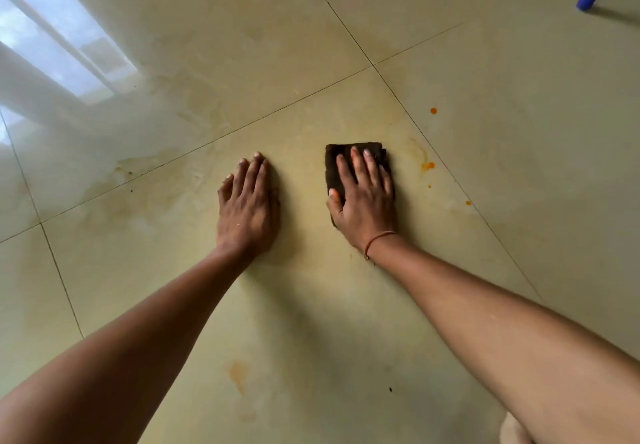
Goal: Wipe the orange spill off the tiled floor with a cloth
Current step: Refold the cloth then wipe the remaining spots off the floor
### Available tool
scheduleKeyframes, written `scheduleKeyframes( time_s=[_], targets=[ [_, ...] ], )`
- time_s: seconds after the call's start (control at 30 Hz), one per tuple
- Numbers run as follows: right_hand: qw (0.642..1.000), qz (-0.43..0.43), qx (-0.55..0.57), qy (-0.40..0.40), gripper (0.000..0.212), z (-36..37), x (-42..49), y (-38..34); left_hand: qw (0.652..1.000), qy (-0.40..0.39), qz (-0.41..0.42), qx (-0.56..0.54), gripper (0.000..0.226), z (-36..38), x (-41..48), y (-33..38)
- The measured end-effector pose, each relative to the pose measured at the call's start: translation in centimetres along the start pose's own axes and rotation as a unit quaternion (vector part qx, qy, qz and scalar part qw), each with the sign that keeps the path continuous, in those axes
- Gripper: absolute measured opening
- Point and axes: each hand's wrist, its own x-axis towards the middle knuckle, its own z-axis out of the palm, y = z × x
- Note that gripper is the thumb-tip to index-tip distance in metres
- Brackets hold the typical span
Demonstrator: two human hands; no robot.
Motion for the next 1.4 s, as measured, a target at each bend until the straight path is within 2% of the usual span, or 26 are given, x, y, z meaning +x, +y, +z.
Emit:
scheduleKeyframes(
  time_s=[0.03,0.07,0.13,0.2,0.23,0.33,0.37,0.53,0.67,0.8,0.93,1.03,1.13,1.2,1.27,1.4],
  targets=[
    [1.000,0.008,0.004,0.011,0.064,0.4,-1.1,-0.3,1.000,-0.002,0.001,-0.001,0.059,0.0,0.1,0.0],
    [0.999,-0.032,0.012,0.002,0.065,0.6,-3.9,-0.5,1.000,-0.007,0.000,-0.003,0.059,-0.1,0.0,0.1],
    [0.982,-0.177,0.001,-0.058,0.067,0.5,-11.2,0.2,1.000,-0.017,-0.005,-0.011,0.060,-0.2,0.2,0.0],
    [0.963,-0.254,-0.020,-0.086,0.070,-0.6,-12.4,4.1,1.000,-0.020,-0.007,-0.017,0.060,-0.3,0.1,0.3],
    [0.970,-0.231,-0.036,-0.073,0.069,-0.9,-11.0,6.1,1.000,-0.019,-0.007,-0.020,0.060,-0.3,0.2,0.5],
    [0.998,-0.035,-0.034,-0.037,0.065,-2.4,-6.1,9.9,0.999,-0.023,-0.027,-0.026,0.062,-0.4,0.4,0.9],
    [0.998,-0.025,-0.038,-0.033,0.065,-2.4,-6.3,9.9,0.999,-0.028,-0.033,-0.030,0.065,-0.6,0.5,1.2],
    [0.979,-0.182,-0.057,-0.067,0.069,-2.6,-10.2,11.9,0.992,-0.103,0.066,-0.040,0.077,0.5,0.9,7.8],
    [0.961,-0.249,-0.078,-0.089,0.070,-3.3,-7.2,14.5,0.991,-0.120,0.057,-0.035,0.077,1.4,1.9,10.8],
    [0.967,-0.221,-0.080,-0.095,0.069,-4.0,-4.3,14.6,0.984,-0.167,0.067,0.000,0.085,0.2,2.5,10.9],
    [0.939,-0.265,-0.153,-0.160,0.068,-5.6,-1.2,16.2,0.969,-0.236,0.063,0.046,0.104,-1.4,3.4,11.6],
    [0.931,-0.252,-0.159,-0.212,0.068,-6.1,-1.1,16.2,0.954,-0.287,0.052,0.071,0.120,-2.1,4.1,12.6],
    [0.921,-0.279,-0.180,-0.203,0.069,-7.5,-0.3,17.1,0.946,-0.311,0.043,0.084,0.127,-2.5,4.3,13.3],
    [0.921,-0.256,-0.178,-0.232,0.069,-9.1,0.0,18.3,0.943,-0.326,0.025,0.065,0.129,-2.6,4.6,14.1],
    [0.931,-0.209,-0.160,-0.252,0.071,-9.1,-0.7,18.3,0.941,-0.334,0.004,0.057,0.130,-2.8,4.8,14.8],
    [0.975,-0.112,-0.075,-0.175,0.082,-6.2,-2.1,16.0,0.934,-0.349,-0.047,0.068,0.131,-3.1,5.2,16.6]
  ],
)
